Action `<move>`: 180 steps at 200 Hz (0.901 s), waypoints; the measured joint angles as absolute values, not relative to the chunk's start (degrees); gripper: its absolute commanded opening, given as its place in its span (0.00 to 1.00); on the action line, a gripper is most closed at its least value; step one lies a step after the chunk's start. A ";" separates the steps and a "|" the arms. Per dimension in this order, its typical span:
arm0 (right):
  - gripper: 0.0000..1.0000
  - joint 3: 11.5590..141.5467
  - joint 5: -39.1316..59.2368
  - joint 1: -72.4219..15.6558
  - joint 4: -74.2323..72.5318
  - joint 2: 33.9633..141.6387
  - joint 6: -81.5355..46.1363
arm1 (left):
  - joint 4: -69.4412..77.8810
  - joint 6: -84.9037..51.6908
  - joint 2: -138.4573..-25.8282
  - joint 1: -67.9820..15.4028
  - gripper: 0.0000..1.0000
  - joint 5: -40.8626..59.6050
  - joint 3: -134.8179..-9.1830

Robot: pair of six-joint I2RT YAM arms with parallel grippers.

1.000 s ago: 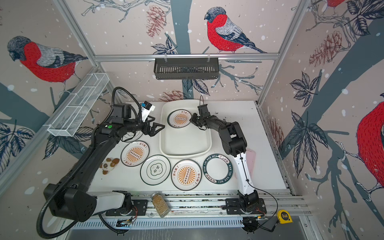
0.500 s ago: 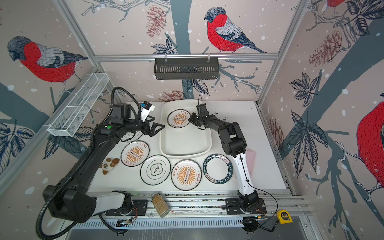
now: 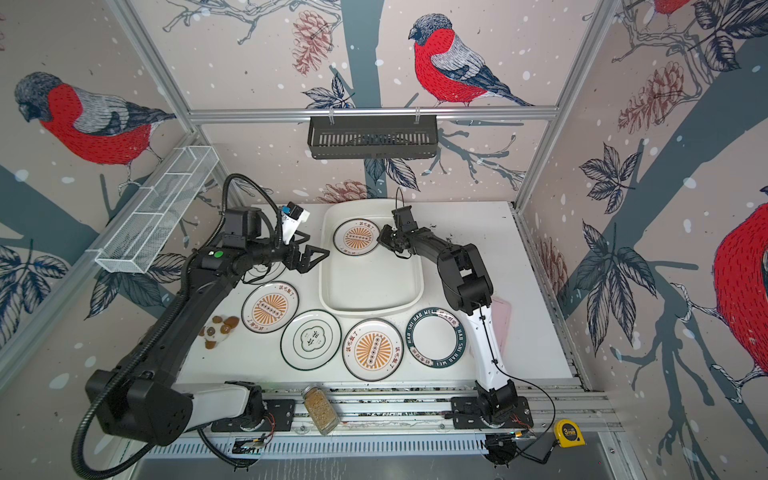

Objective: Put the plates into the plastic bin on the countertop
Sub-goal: 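Lower the plate onto the green-rimmed plate in the tray and open the right gripper, then withdraw the right gripper and move it toward the green-rimmed plate near the robot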

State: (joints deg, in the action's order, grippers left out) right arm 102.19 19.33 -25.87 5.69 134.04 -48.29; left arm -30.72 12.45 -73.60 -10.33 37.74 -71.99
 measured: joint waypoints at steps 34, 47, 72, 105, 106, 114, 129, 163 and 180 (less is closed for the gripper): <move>0.26 102.67 17.32 -25.82 7.62 129.14 -46.26 | -30.72 12.45 -73.60 -10.33 0.98 37.95 -71.99; 0.26 101.80 15.46 -26.04 8.03 125.99 -44.97 | -30.72 12.45 -73.52 -10.33 0.98 37.95 -71.99; 0.28 98.06 11.75 -26.61 8.91 118.02 -42.57 | -30.70 12.49 -72.86 -10.33 0.98 37.98 -71.83; 0.29 91.15 4.36 -27.81 10.70 107.09 -38.26 | -30.72 13.54 -71.77 -10.33 0.98 37.91 -71.29; 0.29 90.80 4.01 -27.90 10.87 106.61 -38.02 | -30.72 13.56 -71.75 -10.33 0.98 37.91 -71.29; 0.30 88.99 2.26 -28.29 11.51 104.18 -36.86 | -30.72 13.80 -71.53 -10.33 0.98 37.87 -71.29; 0.33 85.06 -1.56 -29.17 12.84 99.53 -35.07 | -30.72 13.96 -71.29 -10.33 0.98 37.43 -71.26; 0.43 73.08 -11.07 -32.25 15.22 85.82 -32.49 | -30.70 14.00 -70.96 -10.33 0.98 36.53 -71.11; 0.47 67.48 -14.59 -33.54 16.25 78.50 -31.38 | -30.70 14.11 -70.96 -10.35 0.98 35.88 -71.11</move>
